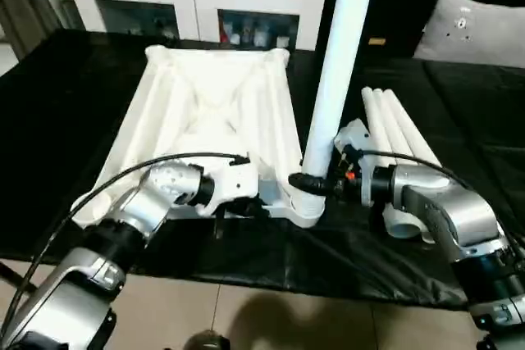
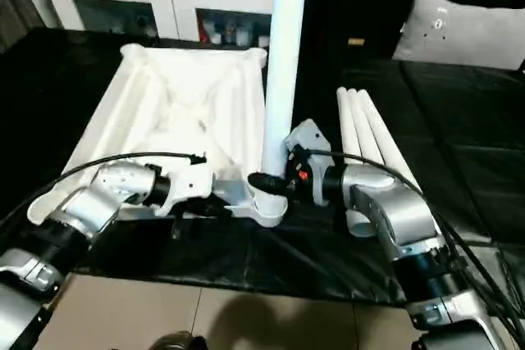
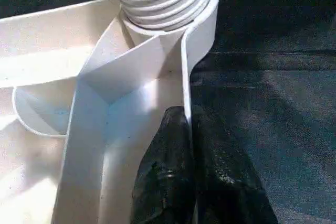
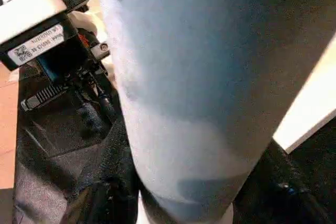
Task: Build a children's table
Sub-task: Insert table leg to table base
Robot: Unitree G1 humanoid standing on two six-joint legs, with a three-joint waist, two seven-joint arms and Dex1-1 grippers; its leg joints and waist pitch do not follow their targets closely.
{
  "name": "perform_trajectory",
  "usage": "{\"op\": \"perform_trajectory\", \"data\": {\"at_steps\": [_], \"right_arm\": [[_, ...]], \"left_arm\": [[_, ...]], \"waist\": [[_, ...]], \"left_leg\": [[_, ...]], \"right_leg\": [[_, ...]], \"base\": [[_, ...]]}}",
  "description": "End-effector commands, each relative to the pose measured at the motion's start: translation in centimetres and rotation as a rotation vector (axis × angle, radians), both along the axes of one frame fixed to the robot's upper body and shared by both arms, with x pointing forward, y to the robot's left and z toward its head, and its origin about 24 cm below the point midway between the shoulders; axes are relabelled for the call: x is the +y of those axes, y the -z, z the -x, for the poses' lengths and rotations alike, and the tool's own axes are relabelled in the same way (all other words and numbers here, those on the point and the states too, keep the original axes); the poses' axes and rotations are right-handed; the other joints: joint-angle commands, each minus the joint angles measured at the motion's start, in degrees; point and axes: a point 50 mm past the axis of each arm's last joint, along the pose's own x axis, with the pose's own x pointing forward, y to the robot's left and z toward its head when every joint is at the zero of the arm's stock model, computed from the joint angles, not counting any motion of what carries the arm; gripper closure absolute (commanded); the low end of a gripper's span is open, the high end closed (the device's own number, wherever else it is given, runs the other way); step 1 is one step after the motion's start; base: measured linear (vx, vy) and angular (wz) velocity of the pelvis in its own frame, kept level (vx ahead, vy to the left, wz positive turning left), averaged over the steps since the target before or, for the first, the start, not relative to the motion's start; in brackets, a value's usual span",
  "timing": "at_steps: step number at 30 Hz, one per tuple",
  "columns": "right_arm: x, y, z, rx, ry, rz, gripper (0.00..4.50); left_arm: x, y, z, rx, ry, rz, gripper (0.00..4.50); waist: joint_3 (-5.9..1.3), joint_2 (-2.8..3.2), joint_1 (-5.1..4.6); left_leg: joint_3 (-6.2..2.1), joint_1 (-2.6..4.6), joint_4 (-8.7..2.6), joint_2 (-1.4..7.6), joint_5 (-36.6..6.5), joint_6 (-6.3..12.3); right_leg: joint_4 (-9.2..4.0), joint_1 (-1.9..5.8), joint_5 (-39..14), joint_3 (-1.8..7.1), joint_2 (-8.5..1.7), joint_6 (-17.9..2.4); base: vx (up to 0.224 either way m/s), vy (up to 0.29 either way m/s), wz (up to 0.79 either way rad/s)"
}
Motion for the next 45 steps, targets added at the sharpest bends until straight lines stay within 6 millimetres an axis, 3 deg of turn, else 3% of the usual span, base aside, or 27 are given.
{"op": "perform_trajectory", "data": {"at_steps": [1, 3, 4, 7, 14, 15, 20, 23, 25, 26, 34, 35, 40, 45], "right_arm": [[-0.8, 1.6, 0.3, 0.077, 0.042, 0.012, 2.62], [-0.9, 1.6, 0.3, 0.081, 0.044, 0.007, 2.62], [-0.9, 1.7, 0.3, 0.086, 0.05, -0.003, 2.62], [-1.3, 2.6, 0.2, 0.128, 0.104, -0.069, 2.62], [-2.5, 4.2, 0.9, 0.196, 0.207, -0.193, 2.62], [-2.7, 4.5, 1.2, 0.2, 0.218, -0.198, 2.62], [-3.3, 5.2, 2.4, 0.117, 0.235, -0.096, 2.62], [-3.4, 5.2, 2.3, 0.073, 0.233, -0.02, 2.62], [-3.3, 5.2, 2.2, 0.04, 0.207, 0.051, 2.62], [-3.2, 5.2, 2.1, 0.032, 0.194, 0.076, 2.62], [-2.3, 5.8, 2.2, 0.065, 0.054, 0.165, 2.62], [-2.0, 6.0, 2.2, 0.081, 0.019, 0.174, 2.62], [-1.6, 6.2, 2.0, 0.102, -0.02, 0.164, 2.62], [-1.3, 6.1, 1.9, 0.124, -0.049, 0.139, 2.62]], "left_arm": [[1.8, 1.8, 0.4, 0.087, -0.11, -0.031, 4.5], [1.8, 1.9, 0.5, 0.094, -0.109, -0.022, 4.5], [1.9, 2.0, 0.7, 0.106, -0.1, -0.012, 4.5], [1.9, 2.5, 1.5, 0.167, -0.074, 0.017, 4.5], [1.7, 2.6, 1.7, 0.181, -0.071, 0.013, 4.5], [1.6, 2.6, 1.7, 0.177, -0.071, 0.013, 4.5], [1.6, 2.6, 1.6, 0.143, -0.062, -0.024, 4.5], [1.6, 2.6, 1.6, 0.135, -0.053, -0.042, 4.5], [1.7, 2.6, 1.6, 0.131, -0.046, -0.053, 4.5], [1.7, 2.6, 1.6, 0.129, -0.042, -0.061, 4.5], [1.8, 2.2, 1.5, 0.114, 0.01, -0.094, 4.5], [1.8, 1.9, 1.3, 0.111, 0.03, -0.097, 4.5], [1.8, 1.5, 0.6, 0.1, 0.035, -0.109, 4.5], [2.1, 1.0, -0.2, 0.106, 0.032, -0.111, 4.5]], "waist": [[-3.09, -0.23, -0.11], [-3.08, -0.07, -0.13], [-3.02, -0.3, -0.21], [-3.28, 0.12, -0.3], [-3.37, 0.32, -0.72], [-3.3, 0.6, -0.68], [-3.23, 0.61, -0.63], [-2.81, 0.78, -0.89], [-2.43, 0.91, -0.99], [-2.31, 1.05, -1.02], [-2.28, 0.3, -1.44], [-2.33, 0.49, -1.39], [-2.48, 0.17, -1.41], [-2.33, 0.13, -1.38]], "left_leg": [[-1.96, 2.29, -4.86, 4.8, -18.3, -2.51], [-2.08, 2.33, -4.87, 4.82, -18.9, -2.51], [-2.09, 2.28, -4.94, 4.86, -18.9, -2.46], [-2.11, 2.13, -4.97, 4.87, -17.6, -2.25], [-1.94, 2.1, -4.95, 4.78, -16.9, -1.48], [-1.96, 2.07, -4.97, 4.78, -17.1, -1.52], [-2.01, 2.26, -5.26, 4.88, -18.2, -1.7], [-2.14, 2.52, -5.59, 4.76, -21.2, -2.23], [-2.52, 3.21, -5.76, 4.89, -25.7, -3.79], [-2.56, 3.33, -5.88, 4.82, -26.6, -4.03], [-2.69, 3.44, -6.14, 4.85, -27.3, -3.52], [-2.73, 3.43, -6.16, 4.87, -27.0, -3.49], [-2.43, 3.25, -6.18, 4.85, -25.3, -2.94], [-2.68, 3.41, -6.12, 4.89, -27.3, -3.34]], "right_leg": [[-5.04, 0.92, -14.6, 2.93, -6.17, -12.2], [-5.35, 0.78, -17.0, 2.96, -6.2, -11.6], [-5.38, 0.78, -17.1, 2.97, -6.15, -11.5], [-4.99, 0.89, -14.0, 2.92, -6.14, -12.1], [-4.8, 1.2, -9.4, 2.76, -5.93, -13.5], [-4.87, 1.19, -9.6, 2.8, -5.99, -13.4], [-5.25, 1.17, -10.9, 2.78, -5.95, -12.3], [-5.78, 1.03, -16.4, 2.82, -5.99, -11.3], [-6.61, 0.67, -24.1, 3.08, -6.28, -9.7], [-6.78, 0.53, -25.2, 3.13, -6.23, -9.4], [-7.11, 0.43, -26.8, 3.31, -6.2, -8.6], [-7.02, 0.43, -26.3, 3.32, -6.21, -8.7], [-6.7, 0.61, -21.8, 3.28, -6.08, -10.1], [-7.24, 0.49, -27.5, 3.32, -6.53, -9.3]], "base": [[0.0, 0.0, 0.0], [0.0, 0.0, 0.0], [0.0, 0.0, 0.0], [0.0, 0.0, 0.0], [0.0, 0.0, 0.0], [0.0, 0.0, 0.0], [0.0, 0.0, 0.0], [0.0, 0.0, 0.0], [0.0, 0.0, 0.0], [0.0, 0.0, 0.0], [0.0, 0.0, 0.0], [0.0, 0.0, 0.0], [0.0, 0.0, 0.0], [0.0, 0.0, 0.0]]}}
